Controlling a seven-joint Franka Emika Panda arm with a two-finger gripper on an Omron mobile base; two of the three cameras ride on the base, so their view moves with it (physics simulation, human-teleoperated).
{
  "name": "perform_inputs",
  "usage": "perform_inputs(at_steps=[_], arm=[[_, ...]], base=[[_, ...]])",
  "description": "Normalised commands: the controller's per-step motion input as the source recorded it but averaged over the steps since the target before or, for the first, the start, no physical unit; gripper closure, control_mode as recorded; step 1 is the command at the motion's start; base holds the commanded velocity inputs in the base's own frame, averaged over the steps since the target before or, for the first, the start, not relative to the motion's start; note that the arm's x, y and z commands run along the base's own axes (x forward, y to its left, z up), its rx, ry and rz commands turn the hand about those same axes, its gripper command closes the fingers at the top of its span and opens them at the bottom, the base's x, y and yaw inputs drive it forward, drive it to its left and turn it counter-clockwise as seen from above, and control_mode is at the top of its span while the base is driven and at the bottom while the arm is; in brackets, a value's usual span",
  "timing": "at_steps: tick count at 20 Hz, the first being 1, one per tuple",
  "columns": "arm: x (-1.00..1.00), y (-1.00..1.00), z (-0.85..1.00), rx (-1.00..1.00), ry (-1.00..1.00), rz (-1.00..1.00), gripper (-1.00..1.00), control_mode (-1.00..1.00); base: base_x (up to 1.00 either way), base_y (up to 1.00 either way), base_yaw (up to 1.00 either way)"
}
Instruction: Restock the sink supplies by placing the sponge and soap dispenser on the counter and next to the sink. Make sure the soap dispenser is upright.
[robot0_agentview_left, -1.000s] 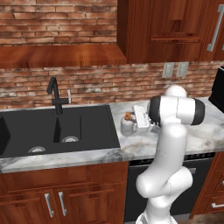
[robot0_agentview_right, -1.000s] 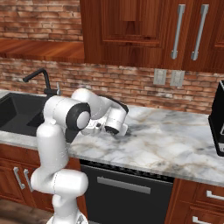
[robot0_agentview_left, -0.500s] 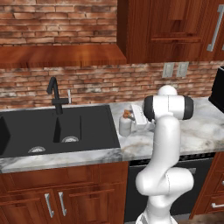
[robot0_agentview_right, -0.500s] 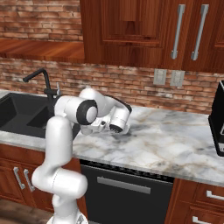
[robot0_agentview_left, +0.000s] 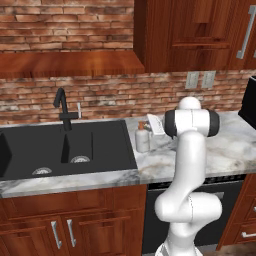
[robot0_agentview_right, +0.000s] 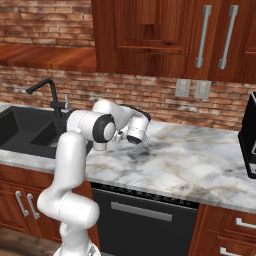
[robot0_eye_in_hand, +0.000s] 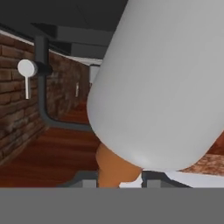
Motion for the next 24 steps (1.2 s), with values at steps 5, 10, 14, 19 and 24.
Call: perform_inputs(at_steps=[5, 10, 14, 19, 24], arm=[[0.28, 0.03, -0.44, -0.01, -0.01, 0.0, 1.0, -1.0], [-0.61, 0.0, -0.49, -0.01, -0.29, 0.02, 1.0, -1.0], [-0.98, 0.0, -0.54, -0.06, -0.37, 0.0, 1.0, -1.0], [-0.23, 0.01, -0.2, -0.02, -0.1, 0.0, -1.0, -1.0], [0.1, -0.11, 0.0, 0.0, 0.0, 0.0, -1.0, -1.0]], base=[[0.0, 0.0, 0.0], [0.0, 0.0, 0.0], [0.0, 0.0, 0.0], [0.0, 0.0, 0.0], [0.0, 0.0, 0.0]])
